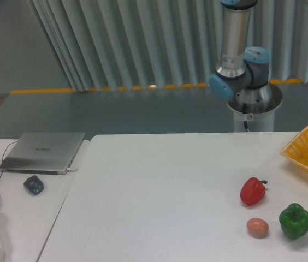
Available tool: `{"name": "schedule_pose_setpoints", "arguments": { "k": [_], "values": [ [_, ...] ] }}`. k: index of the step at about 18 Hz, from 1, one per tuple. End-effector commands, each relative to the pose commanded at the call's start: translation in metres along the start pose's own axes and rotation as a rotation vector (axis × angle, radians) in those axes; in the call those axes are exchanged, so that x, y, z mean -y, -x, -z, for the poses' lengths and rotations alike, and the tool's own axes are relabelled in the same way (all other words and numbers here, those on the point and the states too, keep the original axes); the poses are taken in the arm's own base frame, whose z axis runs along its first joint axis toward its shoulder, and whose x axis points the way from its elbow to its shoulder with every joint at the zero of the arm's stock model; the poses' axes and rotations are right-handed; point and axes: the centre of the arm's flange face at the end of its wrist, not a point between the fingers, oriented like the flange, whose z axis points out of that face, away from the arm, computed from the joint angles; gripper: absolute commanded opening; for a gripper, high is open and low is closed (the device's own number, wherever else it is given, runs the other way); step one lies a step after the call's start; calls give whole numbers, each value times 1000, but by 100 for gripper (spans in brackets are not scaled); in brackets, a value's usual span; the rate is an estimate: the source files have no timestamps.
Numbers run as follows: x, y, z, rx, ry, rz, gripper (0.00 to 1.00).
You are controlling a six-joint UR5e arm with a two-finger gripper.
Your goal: Place the triangular bread on the table
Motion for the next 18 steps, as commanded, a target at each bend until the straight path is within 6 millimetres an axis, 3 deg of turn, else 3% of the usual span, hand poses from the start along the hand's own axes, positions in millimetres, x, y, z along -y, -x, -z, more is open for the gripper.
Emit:
{"name": "schedule_pose_setpoints", "arguments": {
  "k": [6,11,18],
  "values": [
    [0,3,-2,-3,-1,-2,100],
    [-4,16,-16,-21,-13,-5,100],
    [0,10,-37,-62,-30,-7,100]
  ]
}}
